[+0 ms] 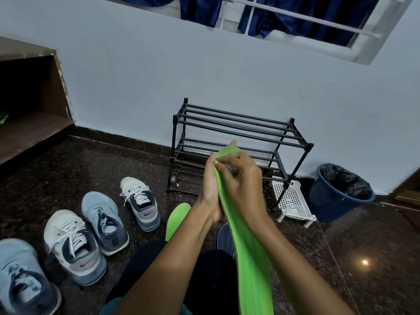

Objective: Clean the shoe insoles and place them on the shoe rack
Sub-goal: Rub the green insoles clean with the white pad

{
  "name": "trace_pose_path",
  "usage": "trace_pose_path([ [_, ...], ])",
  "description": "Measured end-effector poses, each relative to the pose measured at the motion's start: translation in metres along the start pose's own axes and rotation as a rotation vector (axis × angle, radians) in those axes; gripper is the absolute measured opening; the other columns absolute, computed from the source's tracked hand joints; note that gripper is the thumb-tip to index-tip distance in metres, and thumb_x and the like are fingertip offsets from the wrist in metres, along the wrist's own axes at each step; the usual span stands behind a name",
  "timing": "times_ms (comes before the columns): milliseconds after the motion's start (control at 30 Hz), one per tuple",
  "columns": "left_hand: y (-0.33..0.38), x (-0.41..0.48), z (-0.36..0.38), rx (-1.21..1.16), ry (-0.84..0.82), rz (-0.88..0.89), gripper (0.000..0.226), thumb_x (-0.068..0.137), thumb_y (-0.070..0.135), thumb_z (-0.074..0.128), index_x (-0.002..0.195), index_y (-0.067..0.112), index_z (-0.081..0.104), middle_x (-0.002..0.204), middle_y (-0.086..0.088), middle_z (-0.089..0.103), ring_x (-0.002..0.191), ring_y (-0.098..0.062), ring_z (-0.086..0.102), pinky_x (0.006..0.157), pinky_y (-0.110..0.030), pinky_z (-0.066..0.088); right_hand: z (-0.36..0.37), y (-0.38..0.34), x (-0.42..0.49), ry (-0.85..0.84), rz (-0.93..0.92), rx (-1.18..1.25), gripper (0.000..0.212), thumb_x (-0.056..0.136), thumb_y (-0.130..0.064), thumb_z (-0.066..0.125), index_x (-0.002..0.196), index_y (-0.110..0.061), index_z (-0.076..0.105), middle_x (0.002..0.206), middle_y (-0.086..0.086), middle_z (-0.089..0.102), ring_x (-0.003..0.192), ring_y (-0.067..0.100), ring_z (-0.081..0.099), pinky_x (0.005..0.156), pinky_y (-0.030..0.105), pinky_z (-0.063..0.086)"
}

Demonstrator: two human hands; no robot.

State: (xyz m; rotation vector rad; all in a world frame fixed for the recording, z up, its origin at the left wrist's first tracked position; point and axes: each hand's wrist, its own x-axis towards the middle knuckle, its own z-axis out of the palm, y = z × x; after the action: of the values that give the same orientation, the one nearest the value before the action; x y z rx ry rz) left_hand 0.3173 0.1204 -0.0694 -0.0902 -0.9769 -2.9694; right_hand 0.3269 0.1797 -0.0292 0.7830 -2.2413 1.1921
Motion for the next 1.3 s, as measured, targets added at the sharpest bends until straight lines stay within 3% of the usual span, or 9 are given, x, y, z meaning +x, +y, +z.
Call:
trace_pose_path([
  [100, -0.002, 0.0, -0.001, 0.001, 0.005, 0.011, 0.053, 0.099, 0.05, 0.024, 0.13, 0.02, 0.056, 0.117, -0.008, 0.065, 0.117, -0.025, 0.057, 0.107, -0.047, 0.038, -0.005, 0.003, 0.01, 0.048, -0.012, -0.033, 0.011, 0.08, 0.003, 0.064, 0.088, -0.002, 0.071, 0.084, -0.001, 0.055, 0.08, 0.013, 0.052, 0.072, 0.01, 0.038],
  [200, -0.002, -0.001, -0.002, 0.077, 0.0, -0.013, 0.05, 0.1, 0.046, 0.027, 0.108, 0.012, 0.063, 0.093, -0.004, 0.071, 0.094, -0.018, 0.065, 0.083, -0.032, 0.052, -0.005, 0.006, 0.02, 0.091, -0.012, -0.049, 0.011, 0.082, 0.002, 0.063, 0.089, -0.002, 0.07, 0.085, 0.0, 0.054, 0.083, 0.015, 0.053, 0.073, 0.007, 0.037],
  [433, 0.003, 0.002, -0.003, 0.022, -0.008, 0.006, 0.045, 0.101, 0.042, 0.024, 0.114, 0.032, 0.067, 0.115, -0.014, 0.062, 0.105, -0.023, 0.061, 0.109, -0.05, 0.036, 0.0, -0.003, -0.006, 0.031, 0.01, 0.027, 0.013, 0.08, 0.007, 0.062, 0.09, 0.003, 0.07, 0.083, 0.002, 0.054, 0.077, -0.006, 0.045, 0.074, 0.002, 0.034],
  [533, 0.002, 0.0, -0.002, 0.045, 0.018, 0.009, 0.043, 0.102, 0.04, 0.025, 0.122, 0.025, 0.059, 0.103, -0.006, 0.07, 0.097, -0.018, 0.065, 0.091, -0.035, 0.051, -0.004, -0.001, 0.004, 0.075, 0.018, -0.001, 0.014, 0.081, 0.008, 0.061, 0.09, 0.003, 0.069, 0.084, 0.002, 0.051, 0.076, 0.001, 0.047, 0.074, 0.001, 0.034],
  [667, 0.0, -0.002, 0.0, 0.114, -0.006, -0.036, 0.045, 0.1, 0.044, 0.03, 0.1, 0.013, 0.063, 0.08, -0.003, 0.07, 0.076, -0.014, 0.067, 0.067, -0.024, 0.054, -0.005, 0.006, 0.023, 0.119, 0.018, -0.05, 0.012, 0.082, 0.003, 0.062, 0.092, 0.001, 0.069, 0.086, 0.0, 0.05, 0.081, 0.011, 0.049, 0.073, 0.0, 0.033],
  [733, 0.003, -0.004, 0.001, 0.051, 0.031, -0.027, 0.045, 0.099, 0.045, 0.029, 0.109, 0.016, 0.063, 0.095, -0.006, 0.07, 0.094, -0.02, 0.066, 0.086, -0.033, 0.053, -0.001, 0.003, 0.017, 0.114, 0.026, -0.014, 0.013, 0.083, 0.004, 0.061, 0.093, 0.001, 0.069, 0.087, 0.001, 0.052, 0.081, 0.009, 0.05, 0.075, 0.001, 0.034],
  [833, 0.004, -0.003, 0.002, -0.01, 0.04, 0.011, 0.042, 0.098, 0.043, 0.031, 0.119, 0.029, 0.065, 0.126, -0.018, 0.052, 0.13, -0.042, 0.041, 0.114, -0.054, 0.026, 0.003, -0.005, -0.001, 0.069, 0.054, 0.061, 0.015, 0.082, 0.009, 0.059, 0.092, 0.003, 0.069, 0.086, 0.007, 0.057, 0.077, -0.006, 0.049, 0.076, 0.002, 0.035],
  [1100, -0.001, -0.003, 0.006, -0.004, 0.016, -0.075, 0.065, 0.083, 0.048, 0.046, 0.133, 0.005, 0.048, 0.124, -0.018, 0.051, 0.119, -0.032, 0.047, 0.114, -0.048, 0.025, -0.004, 0.003, 0.019, 0.099, 0.027, 0.004, 0.012, 0.082, 0.004, 0.061, 0.091, 0.0, 0.069, 0.085, 0.001, 0.052, 0.079, -0.004, 0.046, 0.074, 0.002, 0.034],
  [1300, 0.0, -0.006, 0.007, -0.048, -0.021, 0.005, 0.047, 0.085, 0.041, 0.042, 0.124, 0.019, 0.057, 0.119, -0.01, 0.057, 0.125, -0.027, 0.046, 0.117, -0.049, 0.023, 0.003, -0.002, -0.001, 0.061, 0.051, 0.062, 0.016, 0.083, 0.006, 0.06, 0.094, -0.001, 0.069, 0.085, 0.0, 0.056, 0.078, -0.008, 0.05, 0.075, 0.002, 0.035],
])
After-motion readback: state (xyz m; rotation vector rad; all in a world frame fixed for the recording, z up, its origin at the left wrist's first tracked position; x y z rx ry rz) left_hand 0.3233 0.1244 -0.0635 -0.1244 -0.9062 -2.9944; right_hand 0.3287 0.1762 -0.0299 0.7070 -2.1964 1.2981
